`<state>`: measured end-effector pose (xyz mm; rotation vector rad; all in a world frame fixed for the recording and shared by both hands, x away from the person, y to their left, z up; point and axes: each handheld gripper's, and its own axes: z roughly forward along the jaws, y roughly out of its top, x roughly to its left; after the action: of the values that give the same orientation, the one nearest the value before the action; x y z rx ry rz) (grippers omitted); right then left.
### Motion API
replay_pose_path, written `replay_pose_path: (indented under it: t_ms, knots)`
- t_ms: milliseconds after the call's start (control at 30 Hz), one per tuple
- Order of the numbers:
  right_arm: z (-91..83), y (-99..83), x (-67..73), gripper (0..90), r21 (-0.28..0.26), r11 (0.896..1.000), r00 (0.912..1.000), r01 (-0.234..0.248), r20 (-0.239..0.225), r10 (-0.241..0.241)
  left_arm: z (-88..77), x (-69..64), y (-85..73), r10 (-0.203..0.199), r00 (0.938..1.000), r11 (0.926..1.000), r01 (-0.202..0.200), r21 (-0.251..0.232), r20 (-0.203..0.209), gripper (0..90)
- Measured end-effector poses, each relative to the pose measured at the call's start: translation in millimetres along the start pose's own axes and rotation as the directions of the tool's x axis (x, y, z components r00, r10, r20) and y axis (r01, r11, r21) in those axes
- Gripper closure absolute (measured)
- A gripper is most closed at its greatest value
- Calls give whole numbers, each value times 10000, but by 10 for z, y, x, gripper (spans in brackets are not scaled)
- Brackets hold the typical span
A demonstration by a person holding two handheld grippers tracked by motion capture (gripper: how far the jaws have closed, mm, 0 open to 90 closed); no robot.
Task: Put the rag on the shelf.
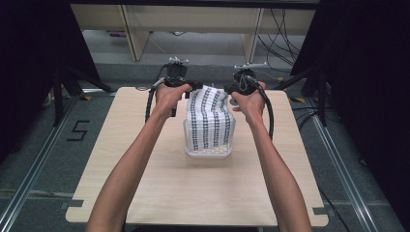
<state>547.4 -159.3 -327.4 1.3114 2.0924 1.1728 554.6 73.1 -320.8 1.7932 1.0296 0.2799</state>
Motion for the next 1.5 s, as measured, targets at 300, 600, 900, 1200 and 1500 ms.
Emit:
replay_pose_path:
  t_ms: [300,600,900,1200,1500]
  knots:
    - [-61,-6,-17,677,44,10000,9999,2,139,-3,-135,-36,4,-230,9987,9994,218,-257,-454,402]
    - [-145,-39,-38,600,-39,9997,9997,244,-64,-244,-309,-4,-54,-110,9988,9994,95,-328,-473,347]
    - [-221,-39,28,486,28,9992,9988,405,-289,-404,-400,-19,-145,-13,9999,9998,9,-222,-165,313]
    - [-307,-74,126,389,95,9990,9972,432,-611,-426,-587,-102,-233,219,9995,9993,-213,-315,207,278]
    - [-413,-130,180,344,62,9987,9949,506,-875,-499,-716,-181,-334,436,9978,9982,-414,-442,508,252]
